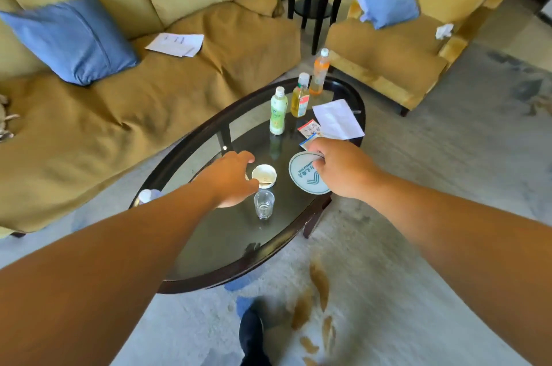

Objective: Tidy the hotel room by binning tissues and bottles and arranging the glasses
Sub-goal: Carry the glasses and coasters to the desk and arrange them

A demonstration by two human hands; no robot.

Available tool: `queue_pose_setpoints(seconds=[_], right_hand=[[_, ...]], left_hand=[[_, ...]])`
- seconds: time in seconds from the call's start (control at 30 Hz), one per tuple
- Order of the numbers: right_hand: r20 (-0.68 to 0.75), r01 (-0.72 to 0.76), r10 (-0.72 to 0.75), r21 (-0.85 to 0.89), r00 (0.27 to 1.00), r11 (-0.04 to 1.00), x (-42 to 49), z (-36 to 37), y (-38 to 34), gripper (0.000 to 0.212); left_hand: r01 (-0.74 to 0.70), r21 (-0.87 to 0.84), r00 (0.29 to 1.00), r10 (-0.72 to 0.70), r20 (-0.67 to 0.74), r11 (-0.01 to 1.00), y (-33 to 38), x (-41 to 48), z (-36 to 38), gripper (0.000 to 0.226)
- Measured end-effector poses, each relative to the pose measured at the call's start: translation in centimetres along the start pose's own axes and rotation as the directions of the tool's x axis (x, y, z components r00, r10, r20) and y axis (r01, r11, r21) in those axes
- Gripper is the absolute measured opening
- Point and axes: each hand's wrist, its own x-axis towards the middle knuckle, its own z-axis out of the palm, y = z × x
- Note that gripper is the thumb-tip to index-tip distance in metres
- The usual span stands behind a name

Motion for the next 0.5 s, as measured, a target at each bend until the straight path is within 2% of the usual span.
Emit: queue_pose_setpoints(seconds=[0.1,0.27,0.5], right_hand=[[0.031,-0.032,0.031,0.016,0.999,0.999,2.3,2.1,0.5,0.008],[0.102,-0.073,0.071,0.018,0.992,0.997,4.9,5.9,2.3,0.011],[0.157,-0.084,0.077,0.041,0.985,0.996,7.0,12.0,5.8,0.004]], left_hand=[[0.008,-0.018,0.999,-0.007,0.044,1.0,-1.8,3.0,1.2,0.062],[0.029,-0.095,0.993,-0.018,0.118,0.995,-4.1,6.6,4.7,0.069],[0.093,-0.172,0.977,-0.057,0.205,0.981,-6.6,9.8,11.3,0.082]])
